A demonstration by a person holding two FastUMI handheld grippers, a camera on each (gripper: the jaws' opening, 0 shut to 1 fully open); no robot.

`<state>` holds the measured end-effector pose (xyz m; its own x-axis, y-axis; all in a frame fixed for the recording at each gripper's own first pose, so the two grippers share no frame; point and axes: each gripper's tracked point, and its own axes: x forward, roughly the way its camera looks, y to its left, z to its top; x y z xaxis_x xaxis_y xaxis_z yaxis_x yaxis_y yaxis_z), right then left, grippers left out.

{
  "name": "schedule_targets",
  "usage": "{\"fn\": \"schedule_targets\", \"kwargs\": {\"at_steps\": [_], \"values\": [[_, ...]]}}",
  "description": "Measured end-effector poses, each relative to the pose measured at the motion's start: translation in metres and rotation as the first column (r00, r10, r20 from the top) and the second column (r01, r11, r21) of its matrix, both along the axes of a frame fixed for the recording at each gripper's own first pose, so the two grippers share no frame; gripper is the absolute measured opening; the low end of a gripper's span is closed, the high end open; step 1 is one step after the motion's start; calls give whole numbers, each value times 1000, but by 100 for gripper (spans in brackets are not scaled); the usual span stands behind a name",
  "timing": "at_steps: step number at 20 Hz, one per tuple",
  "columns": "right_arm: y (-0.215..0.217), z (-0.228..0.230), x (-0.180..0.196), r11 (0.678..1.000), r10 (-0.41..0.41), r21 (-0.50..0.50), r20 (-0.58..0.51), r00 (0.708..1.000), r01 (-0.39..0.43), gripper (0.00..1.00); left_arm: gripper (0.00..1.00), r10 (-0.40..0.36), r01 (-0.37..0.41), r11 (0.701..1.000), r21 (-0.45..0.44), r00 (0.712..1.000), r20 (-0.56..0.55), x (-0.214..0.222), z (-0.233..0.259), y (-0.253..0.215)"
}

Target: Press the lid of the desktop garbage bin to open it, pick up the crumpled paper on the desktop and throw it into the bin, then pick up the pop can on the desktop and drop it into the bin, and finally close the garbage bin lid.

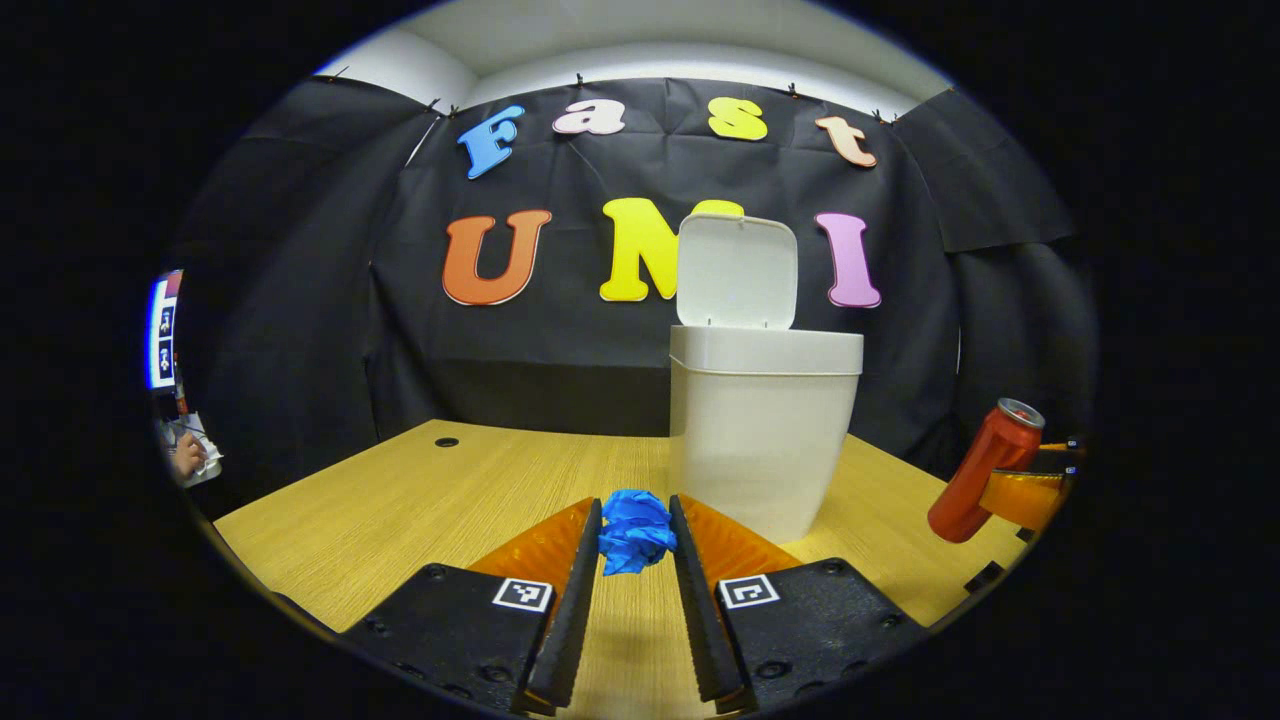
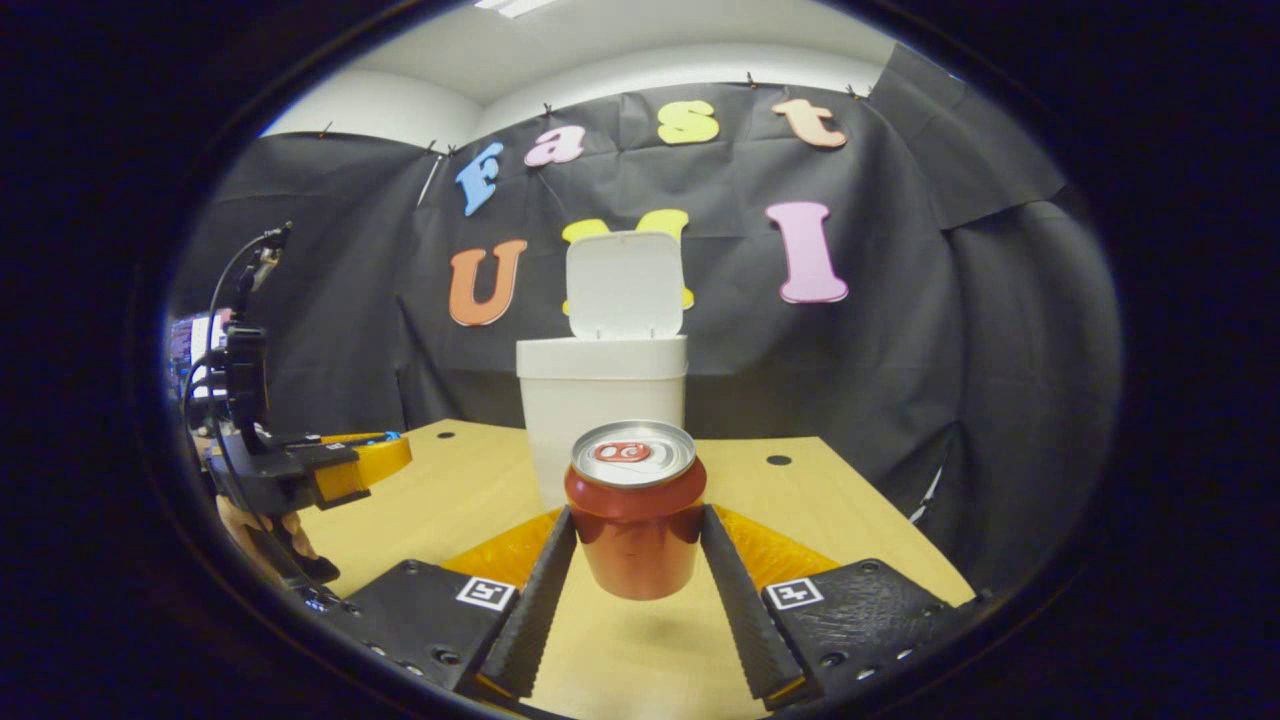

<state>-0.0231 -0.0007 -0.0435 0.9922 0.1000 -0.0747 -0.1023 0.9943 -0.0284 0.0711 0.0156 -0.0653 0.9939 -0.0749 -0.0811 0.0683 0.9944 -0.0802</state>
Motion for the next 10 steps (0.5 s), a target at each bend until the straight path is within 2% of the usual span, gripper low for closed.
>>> {"fn": "schedule_targets", "kwargs": {"at_steps": [5, 10], "values": [[-26, 21, -24, 1000, 16, -26, 58, 998, -14, 76, 46, -15, 16, 1000, -21, 999, 33, -3, 26, -20], [-43, 23, -27, 1000, 3, -26, 71, 997, -1, 76, 46, -19, 19, 999, -27, 1000, 20, -7, 42, -39]]}}
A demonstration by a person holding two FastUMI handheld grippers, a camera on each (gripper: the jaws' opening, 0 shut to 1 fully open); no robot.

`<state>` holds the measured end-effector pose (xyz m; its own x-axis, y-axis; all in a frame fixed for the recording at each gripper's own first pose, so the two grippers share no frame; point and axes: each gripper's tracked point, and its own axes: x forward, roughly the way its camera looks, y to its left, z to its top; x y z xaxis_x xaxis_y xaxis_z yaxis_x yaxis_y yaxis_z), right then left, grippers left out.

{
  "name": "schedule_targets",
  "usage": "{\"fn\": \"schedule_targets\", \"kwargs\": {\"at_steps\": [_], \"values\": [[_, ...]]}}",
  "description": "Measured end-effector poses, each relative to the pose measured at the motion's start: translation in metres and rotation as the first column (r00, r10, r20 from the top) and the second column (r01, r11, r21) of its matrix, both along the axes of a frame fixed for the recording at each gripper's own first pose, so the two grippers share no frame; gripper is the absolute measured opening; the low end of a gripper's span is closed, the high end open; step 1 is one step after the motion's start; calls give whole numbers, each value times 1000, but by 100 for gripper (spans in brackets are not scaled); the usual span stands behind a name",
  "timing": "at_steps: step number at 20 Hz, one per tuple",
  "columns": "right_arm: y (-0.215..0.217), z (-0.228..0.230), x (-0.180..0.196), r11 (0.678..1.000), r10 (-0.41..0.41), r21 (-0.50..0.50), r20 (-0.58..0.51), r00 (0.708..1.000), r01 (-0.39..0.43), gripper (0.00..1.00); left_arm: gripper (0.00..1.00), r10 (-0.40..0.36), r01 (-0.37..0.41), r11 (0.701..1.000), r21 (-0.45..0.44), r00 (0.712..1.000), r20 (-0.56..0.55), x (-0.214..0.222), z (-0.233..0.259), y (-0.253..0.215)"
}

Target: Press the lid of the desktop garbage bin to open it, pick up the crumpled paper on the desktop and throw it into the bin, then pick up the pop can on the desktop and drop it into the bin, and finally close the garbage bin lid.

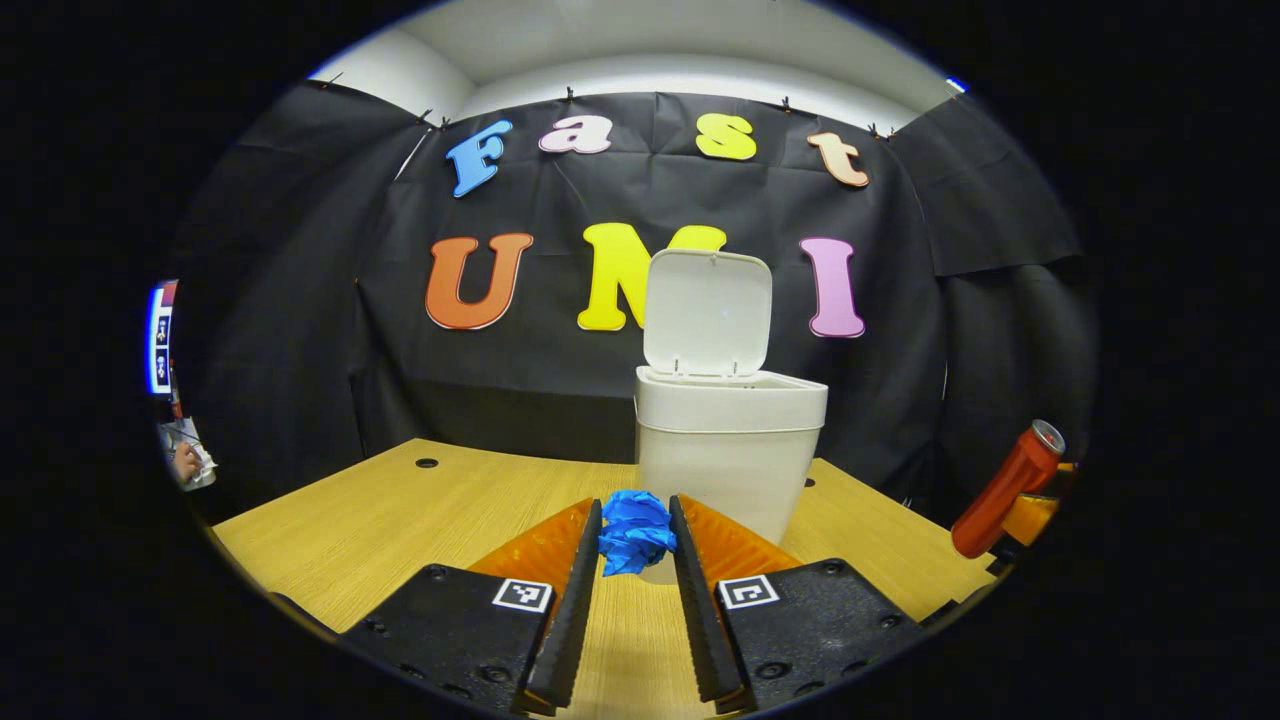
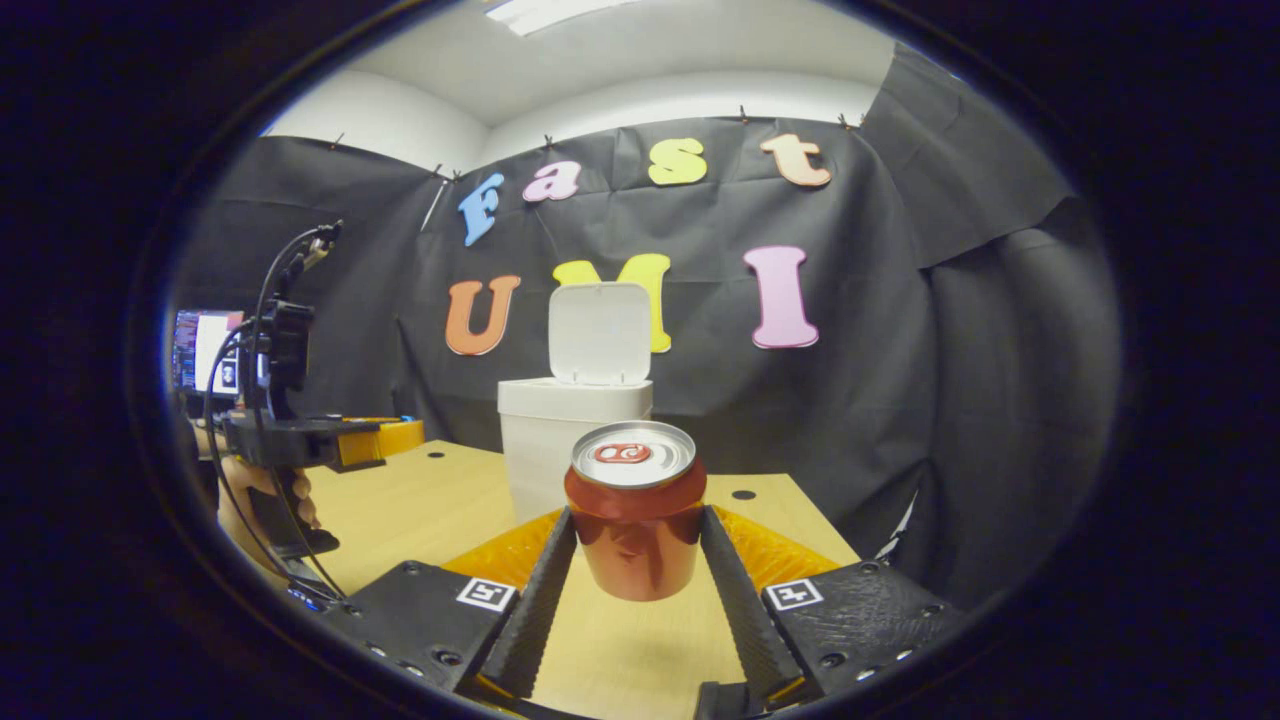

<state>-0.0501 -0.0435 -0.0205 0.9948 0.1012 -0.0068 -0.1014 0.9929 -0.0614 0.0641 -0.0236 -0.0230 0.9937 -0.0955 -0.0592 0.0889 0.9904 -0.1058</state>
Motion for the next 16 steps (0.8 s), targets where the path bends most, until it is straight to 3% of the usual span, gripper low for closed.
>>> {"fn": "schedule_targets", "kwargs": {"at_steps": [3, 4, 11, 14, 16], "values": [[0, -9, 3, 1000, 10, 13, -26, 1000, -9, 76, 50, -3, 5, 999, -33, 999, 34, 12, 26, -7], [1, -9, 2, 1000, 12, 11, -30, 999, -12, 76, 46, -8, 10, 999, -37, 999, 52, 19, 37, -11], [9, -23, 6, 997, 33, -69, -37, 999, -36, 76, 45, 26, -32, 999, 38, 986, 166, 73, 103, -24], [13, -29, 6, 996, 61, -58, -58, 996, -65, 76, 45, -100, 98, 995, 22, 956, 277, 101, 134, -57], [10, -32, 8, 996, 61, -61, -63, 996, -65, 77, 45, -99, 89, 995, 46, 948, 301, 123, 139, -55]]}}
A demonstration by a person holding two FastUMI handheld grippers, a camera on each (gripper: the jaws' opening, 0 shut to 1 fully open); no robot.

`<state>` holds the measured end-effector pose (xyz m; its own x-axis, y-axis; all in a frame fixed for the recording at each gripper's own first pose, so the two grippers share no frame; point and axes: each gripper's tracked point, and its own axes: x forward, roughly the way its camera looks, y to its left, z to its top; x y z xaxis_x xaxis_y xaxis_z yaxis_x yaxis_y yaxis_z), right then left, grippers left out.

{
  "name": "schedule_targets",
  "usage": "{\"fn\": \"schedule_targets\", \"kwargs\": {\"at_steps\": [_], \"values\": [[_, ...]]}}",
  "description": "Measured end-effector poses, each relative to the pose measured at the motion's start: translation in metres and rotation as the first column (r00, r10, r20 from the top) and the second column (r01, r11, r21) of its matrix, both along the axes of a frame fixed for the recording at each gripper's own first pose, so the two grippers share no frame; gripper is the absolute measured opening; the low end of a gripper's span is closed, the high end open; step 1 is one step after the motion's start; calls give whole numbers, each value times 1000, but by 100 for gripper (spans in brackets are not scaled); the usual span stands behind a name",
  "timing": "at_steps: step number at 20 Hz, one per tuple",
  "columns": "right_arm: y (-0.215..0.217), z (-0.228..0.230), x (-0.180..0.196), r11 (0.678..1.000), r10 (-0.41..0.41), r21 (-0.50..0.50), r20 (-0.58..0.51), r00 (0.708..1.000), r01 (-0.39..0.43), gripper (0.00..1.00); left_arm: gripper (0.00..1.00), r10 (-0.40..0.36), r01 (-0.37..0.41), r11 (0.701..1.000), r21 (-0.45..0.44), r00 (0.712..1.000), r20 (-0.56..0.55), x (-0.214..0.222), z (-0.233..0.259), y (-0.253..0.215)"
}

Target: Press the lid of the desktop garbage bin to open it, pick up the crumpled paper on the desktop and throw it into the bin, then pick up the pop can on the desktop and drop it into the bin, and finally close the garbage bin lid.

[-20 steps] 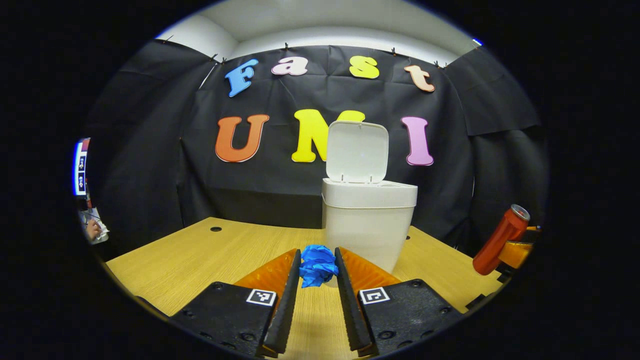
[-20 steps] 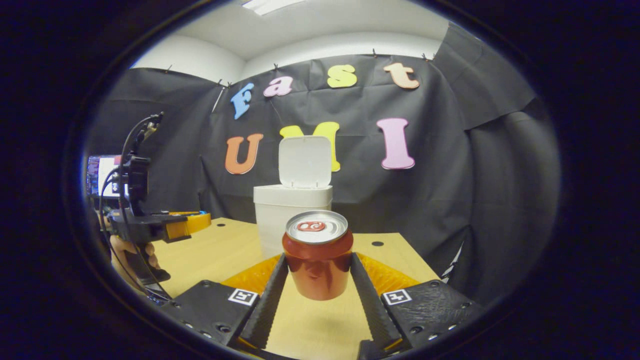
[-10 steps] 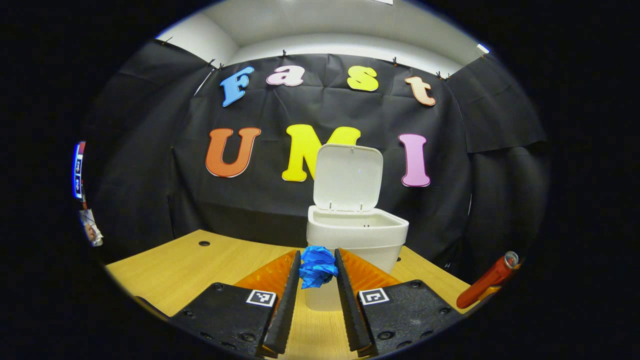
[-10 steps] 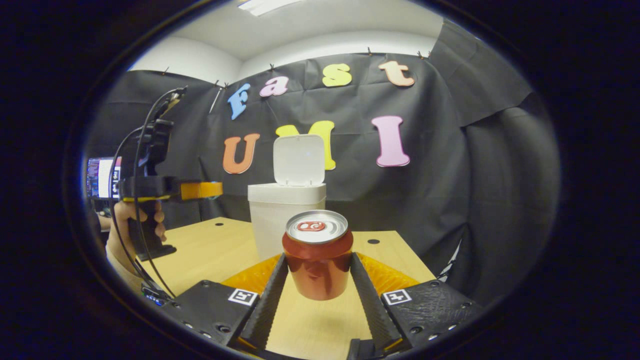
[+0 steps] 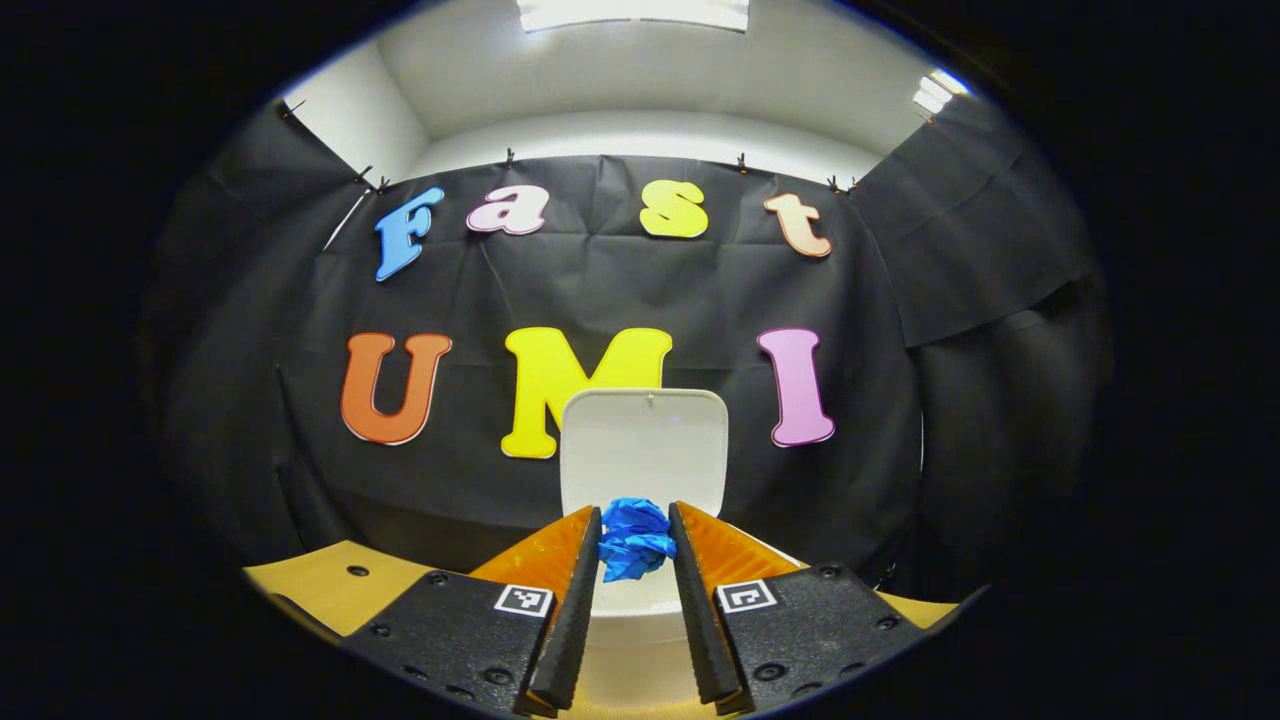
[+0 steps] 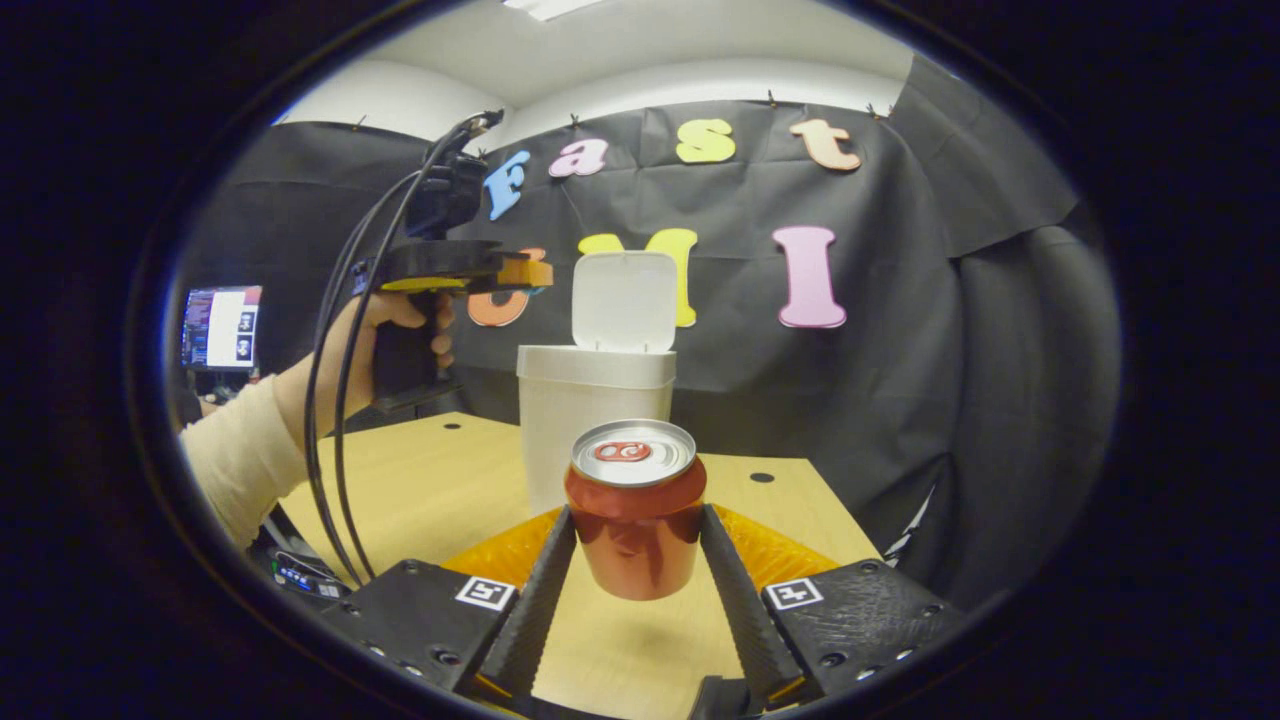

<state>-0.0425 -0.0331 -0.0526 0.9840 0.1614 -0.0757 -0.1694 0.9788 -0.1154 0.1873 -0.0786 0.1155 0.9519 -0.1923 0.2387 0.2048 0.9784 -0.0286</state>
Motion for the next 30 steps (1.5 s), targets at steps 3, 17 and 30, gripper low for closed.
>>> {"fn": "schedule_targets", "kwargs": {"at_steps": [3, 17, 30], "values": [[-1, 0, 0, 1000, 3, -2, 2, 1000, -3, 76, 45, -5, 4, 1000, -12, 995, -104, 35, -23, -11], [-30, 3, 6, 998, -24, 53, 29, 999, 23, 76, 48, -20, 42, 994, 97, 975, -220, 74, -33, -88], [-42, -8, 14, 996, -57, 63, 7, 998, 56, 76, 61, -58, 72, 997, 40, 959, -278, 57, -40, -90]]}}
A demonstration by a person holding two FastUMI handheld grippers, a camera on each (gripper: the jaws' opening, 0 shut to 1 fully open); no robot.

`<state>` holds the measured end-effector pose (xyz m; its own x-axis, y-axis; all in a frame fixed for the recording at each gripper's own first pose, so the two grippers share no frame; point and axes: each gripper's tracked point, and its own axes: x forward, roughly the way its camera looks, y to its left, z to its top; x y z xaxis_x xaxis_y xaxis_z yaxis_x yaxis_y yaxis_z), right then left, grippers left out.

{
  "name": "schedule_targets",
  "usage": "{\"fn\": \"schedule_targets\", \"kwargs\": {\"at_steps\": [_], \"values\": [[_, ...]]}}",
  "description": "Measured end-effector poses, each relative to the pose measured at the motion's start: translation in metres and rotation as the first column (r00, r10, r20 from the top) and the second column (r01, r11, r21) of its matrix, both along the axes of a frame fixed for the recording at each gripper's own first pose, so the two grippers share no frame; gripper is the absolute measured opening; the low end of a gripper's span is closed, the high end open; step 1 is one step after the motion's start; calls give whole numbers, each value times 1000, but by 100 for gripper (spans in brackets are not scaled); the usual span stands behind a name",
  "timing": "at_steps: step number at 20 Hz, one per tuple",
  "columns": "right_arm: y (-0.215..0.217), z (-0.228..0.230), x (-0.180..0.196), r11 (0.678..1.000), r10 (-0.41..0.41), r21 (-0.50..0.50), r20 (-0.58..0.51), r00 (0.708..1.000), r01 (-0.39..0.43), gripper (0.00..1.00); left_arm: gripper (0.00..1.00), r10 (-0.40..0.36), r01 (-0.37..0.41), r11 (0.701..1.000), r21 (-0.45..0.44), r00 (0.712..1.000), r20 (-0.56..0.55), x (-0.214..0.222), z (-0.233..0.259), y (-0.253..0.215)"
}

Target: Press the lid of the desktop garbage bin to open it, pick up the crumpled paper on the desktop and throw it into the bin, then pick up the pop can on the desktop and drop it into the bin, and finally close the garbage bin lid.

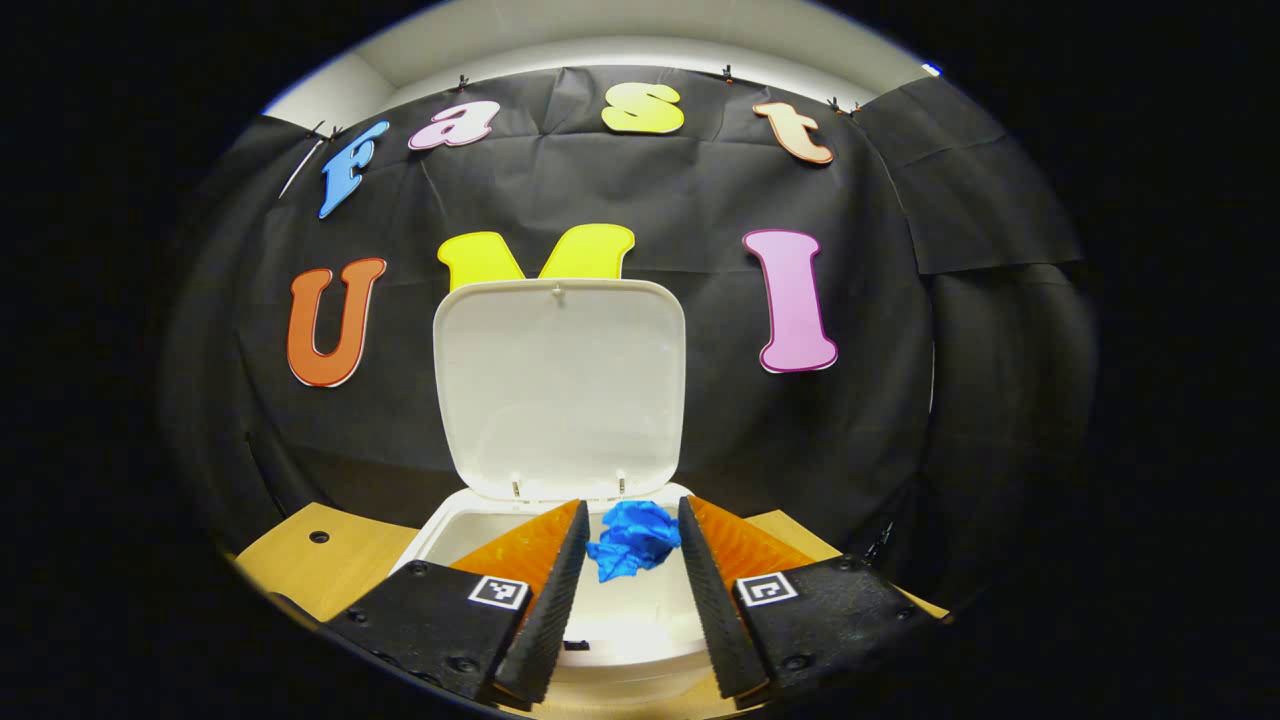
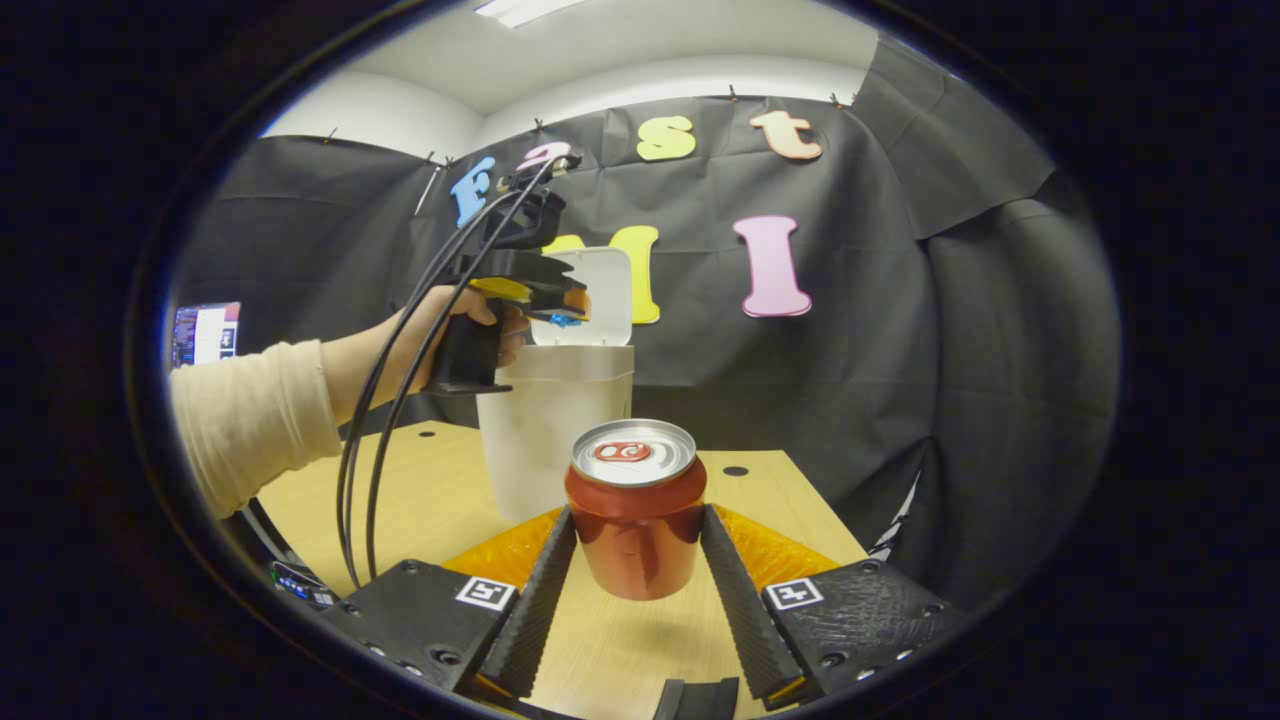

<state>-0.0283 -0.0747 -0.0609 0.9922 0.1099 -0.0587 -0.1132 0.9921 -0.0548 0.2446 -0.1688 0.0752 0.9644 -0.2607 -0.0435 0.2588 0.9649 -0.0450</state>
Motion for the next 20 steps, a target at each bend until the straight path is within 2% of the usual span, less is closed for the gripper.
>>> {"fn": "schedule_targets", "kwargs": {"at_steps": [1, 3, 7, 12, 16, 20], "values": [[0, -1, 0, 1000, -3, -1, -2, 1000, 3, 76, 74, 1, -1, 1000, 5, 1000, 6, -4, 2, 2], [-2, -2, 1, 1000, -15, -6, -8, 1000, 14, 76, 88, 21, -22, 999, 27, 1000, 13, -12, 3, 11], [2, -6, 2, 1000, -1, 14, -30, 1000, 2, 76, 96, 50, -50, 999, 15, 999, -14, -39, -9, 28], [-2, -12, 7, 999, -24, 25, -53, 998, 25, 76, 96, 61, -63, 997, 46, 997, 49, -93, -18, 54], [7, -20, 7, 998, 31, 60, -84, 996, -26, 76, 95, 54, -52, 998, -44, 997, 48, -131, -34, 65], [1, -18, 12, 996, 7, 91, -109, 994, 3, 76, 96, 116, -119, 993, 16, 985, 124, -159, -48, 93]]}}
